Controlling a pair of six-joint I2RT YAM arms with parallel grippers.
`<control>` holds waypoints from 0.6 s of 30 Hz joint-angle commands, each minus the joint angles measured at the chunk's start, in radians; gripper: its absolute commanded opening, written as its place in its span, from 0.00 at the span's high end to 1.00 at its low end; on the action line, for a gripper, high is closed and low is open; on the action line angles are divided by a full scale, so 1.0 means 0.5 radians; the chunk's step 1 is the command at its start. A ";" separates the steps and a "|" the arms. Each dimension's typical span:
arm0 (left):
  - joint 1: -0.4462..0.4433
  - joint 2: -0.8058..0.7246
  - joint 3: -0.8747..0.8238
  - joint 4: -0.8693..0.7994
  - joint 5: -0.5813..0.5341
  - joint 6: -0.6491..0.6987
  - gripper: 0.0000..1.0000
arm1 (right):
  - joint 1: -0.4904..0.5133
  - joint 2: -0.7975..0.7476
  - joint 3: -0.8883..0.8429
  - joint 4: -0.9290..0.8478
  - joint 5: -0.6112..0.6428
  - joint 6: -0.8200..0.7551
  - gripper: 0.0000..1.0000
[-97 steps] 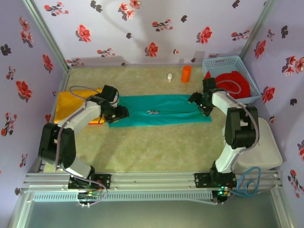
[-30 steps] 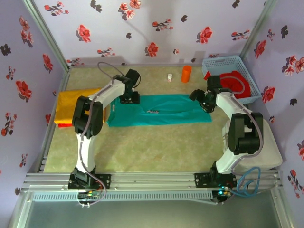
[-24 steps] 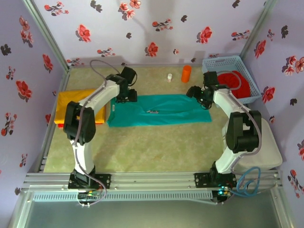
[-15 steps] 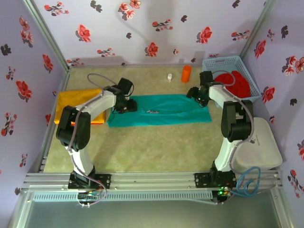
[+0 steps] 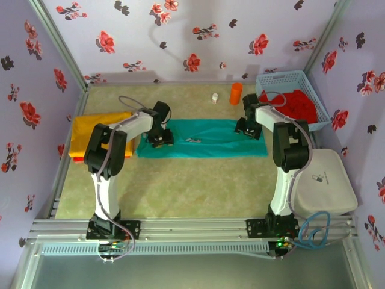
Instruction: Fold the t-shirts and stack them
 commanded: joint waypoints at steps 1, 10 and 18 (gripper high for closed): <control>0.061 0.123 0.107 -0.117 -0.015 0.101 0.56 | 0.027 0.073 -0.033 -0.191 0.050 -0.050 0.33; 0.146 0.533 0.673 -0.377 -0.014 0.251 0.58 | 0.300 -0.239 -0.427 -0.177 -0.184 0.127 0.32; 0.153 0.913 1.370 -0.719 -0.148 0.510 0.59 | 0.801 -0.633 -1.024 0.231 -0.403 0.780 0.33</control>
